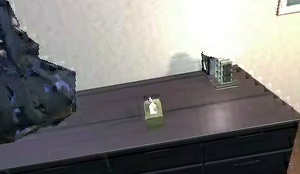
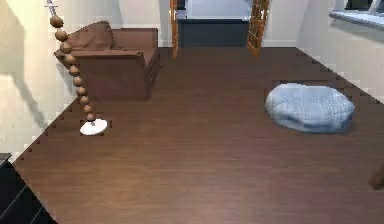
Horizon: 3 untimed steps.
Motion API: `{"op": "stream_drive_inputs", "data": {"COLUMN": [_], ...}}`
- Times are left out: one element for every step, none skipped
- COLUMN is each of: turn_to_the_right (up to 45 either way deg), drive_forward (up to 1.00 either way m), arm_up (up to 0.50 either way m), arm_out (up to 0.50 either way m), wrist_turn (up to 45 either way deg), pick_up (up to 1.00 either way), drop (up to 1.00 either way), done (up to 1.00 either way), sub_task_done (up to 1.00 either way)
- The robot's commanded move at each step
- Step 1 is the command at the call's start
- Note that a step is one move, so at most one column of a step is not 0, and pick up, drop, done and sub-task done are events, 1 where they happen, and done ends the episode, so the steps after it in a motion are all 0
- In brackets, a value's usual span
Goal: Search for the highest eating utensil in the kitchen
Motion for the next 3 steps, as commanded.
{"op": "stream_drive_inputs", "data": {"turn_to_the_right": [45.0, 45.0, 3.0], "drive_forward": [0.00, 0.00, 0.00], "arm_up": [0.00, 0.00, 0.00], "arm_out": [0.00, 0.00, 0.00], "wrist_turn": [0.0, 0.0, 0.0], "pick_up": [0.00, 0.00, 0.00], "drop": [0.00, 0.00, 0.00], "done": [0.00, 0.00, 0.00], "sub_task_done": [0.00, 0.00, 0.00]}}
